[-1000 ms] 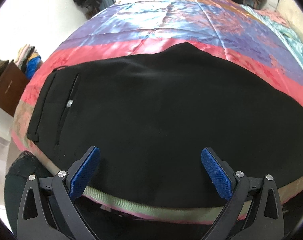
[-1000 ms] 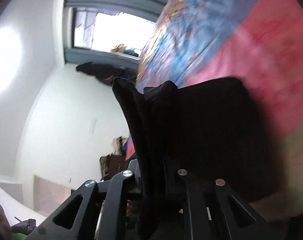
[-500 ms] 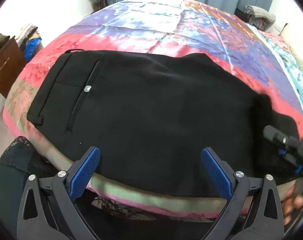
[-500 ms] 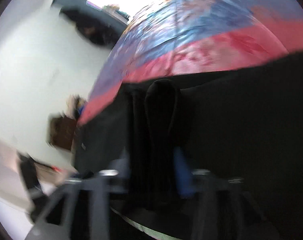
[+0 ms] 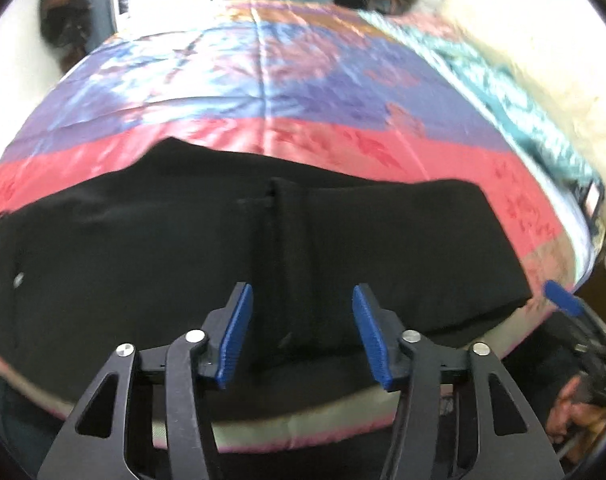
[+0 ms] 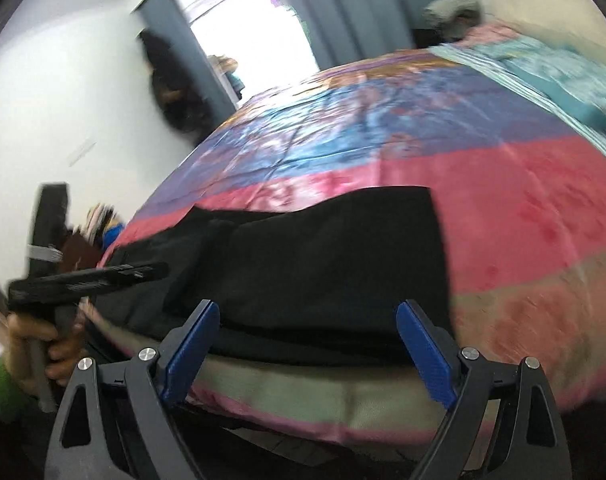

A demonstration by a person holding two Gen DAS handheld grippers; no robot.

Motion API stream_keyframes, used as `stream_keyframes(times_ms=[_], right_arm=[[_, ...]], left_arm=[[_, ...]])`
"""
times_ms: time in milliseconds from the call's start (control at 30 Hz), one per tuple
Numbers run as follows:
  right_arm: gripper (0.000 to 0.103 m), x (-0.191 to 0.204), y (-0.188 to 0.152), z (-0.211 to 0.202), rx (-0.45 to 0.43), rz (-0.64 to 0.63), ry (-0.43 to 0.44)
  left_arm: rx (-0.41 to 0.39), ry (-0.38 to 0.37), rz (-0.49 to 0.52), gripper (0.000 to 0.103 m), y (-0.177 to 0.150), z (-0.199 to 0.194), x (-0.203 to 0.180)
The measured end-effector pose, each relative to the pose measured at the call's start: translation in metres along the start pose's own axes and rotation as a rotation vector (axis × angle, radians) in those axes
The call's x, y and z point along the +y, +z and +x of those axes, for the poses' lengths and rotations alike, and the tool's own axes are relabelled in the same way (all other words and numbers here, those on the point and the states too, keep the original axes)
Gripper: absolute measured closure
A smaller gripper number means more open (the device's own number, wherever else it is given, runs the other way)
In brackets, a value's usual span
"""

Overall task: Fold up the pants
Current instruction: 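Fold the held trouser end over onto the rest with the right tool, then open the right tool and release the folded trouser end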

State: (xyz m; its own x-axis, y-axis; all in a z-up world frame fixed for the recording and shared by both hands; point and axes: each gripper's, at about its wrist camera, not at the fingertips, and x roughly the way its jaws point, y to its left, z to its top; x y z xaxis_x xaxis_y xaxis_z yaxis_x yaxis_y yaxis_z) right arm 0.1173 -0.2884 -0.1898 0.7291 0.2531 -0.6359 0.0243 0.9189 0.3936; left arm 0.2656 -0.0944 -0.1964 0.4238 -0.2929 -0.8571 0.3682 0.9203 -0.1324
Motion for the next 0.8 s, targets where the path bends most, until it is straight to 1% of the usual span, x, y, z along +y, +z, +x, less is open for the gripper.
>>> stream_keyframes(times_ms=[33, 67, 100, 133, 167, 233, 267, 333, 400, 467, 500, 533, 567, 600, 633, 667, 700, 733, 800], right_arm=[[0.013, -0.006, 0.001, -0.004, -0.014, 0.033, 0.002], [0.013, -0.006, 0.007, -0.004, -0.024, 0.046, 0.001], [0.013, -0.007, 0.009, -0.007, -0.036, 0.055, -0.002], [0.013, -0.011, 0.009, -0.010, -0.043, 0.057, -0.005], [0.013, -0.014, 0.010, -0.011, -0.042, 0.056, -0.008], [0.013, -0.022, 0.014, -0.010, -0.033, 0.069, -0.010], [0.013, -0.029, 0.016, -0.017, -0.035, 0.089, -0.002], [0.013, -0.040, 0.024, -0.021, -0.043, 0.135, 0.036], [0.013, -0.044, 0.033, -0.016, -0.030, 0.137, 0.080], [0.013, -0.046, 0.044, 0.005, 0.033, 0.144, 0.160], [0.013, -0.050, 0.046, 0.019, 0.076, 0.168, 0.212], [0.013, -0.057, 0.044, 0.040, 0.131, 0.201, 0.246], [0.013, -0.065, 0.038, 0.062, 0.214, 0.233, 0.240], [0.019, -0.071, 0.033, 0.076, 0.273, 0.253, 0.222], [0.023, -0.075, 0.033, 0.078, 0.277, 0.258, 0.212], [0.023, -0.074, 0.042, 0.072, 0.269, 0.260, 0.220], [0.022, -0.074, 0.050, 0.067, 0.276, 0.267, 0.227], [0.022, -0.074, 0.063, 0.060, 0.264, 0.282, 0.247], [0.022, -0.076, 0.094, 0.046, 0.196, 0.285, 0.282]], left_arm=[[0.025, 0.011, 0.005, 0.074, 0.004, 0.011, -0.004], [0.056, 0.026, 0.008, 0.089, 0.007, 0.024, -0.008], [0.093, 0.058, 0.009, 0.095, 0.008, 0.037, -0.010], [0.099, 0.079, 0.003, 0.096, 0.007, 0.042, -0.009], [0.091, 0.086, -0.013, 0.096, 0.006, 0.042, -0.006], [0.067, 0.082, -0.051, 0.096, 0.003, 0.029, 0.002], [0.047, 0.087, -0.060, 0.096, 0.002, 0.021, 0.007], [0.047, 0.095, -0.056, 0.096, -0.002, 0.018, 0.014], [0.063, 0.097, -0.039, 0.094, -0.004, 0.025, 0.015], [0.066, 0.114, -0.023, 0.090, -0.004, 0.030, 0.011], [0.065, 0.124, -0.015, 0.085, -0.004, 0.031, 0.007], [0.067, 0.137, -0.005, 0.078, -0.003, 0.033, 0.004], [0.073, 0.139, 0.001, 0.072, -0.005, 0.033, 0.004], [0.078, 0.135, 0.006, 0.061, -0.006, 0.030, 0.006], [0.074, 0.141, 0.010, 0.053, -0.005, 0.024, 0.006], [0.058, 0.154, 0.008, 0.049, -0.006, 0.016, 0.008], [0.033, 0.159, 0.002, 0.039, -0.006, 0.006, 0.011], [0.004, 0.157, -0.007, 0.030, -0.006, -0.003, 0.014], [-0.070, 0.143, -0.029, 0.023, -0.002, -0.019, 0.018]])
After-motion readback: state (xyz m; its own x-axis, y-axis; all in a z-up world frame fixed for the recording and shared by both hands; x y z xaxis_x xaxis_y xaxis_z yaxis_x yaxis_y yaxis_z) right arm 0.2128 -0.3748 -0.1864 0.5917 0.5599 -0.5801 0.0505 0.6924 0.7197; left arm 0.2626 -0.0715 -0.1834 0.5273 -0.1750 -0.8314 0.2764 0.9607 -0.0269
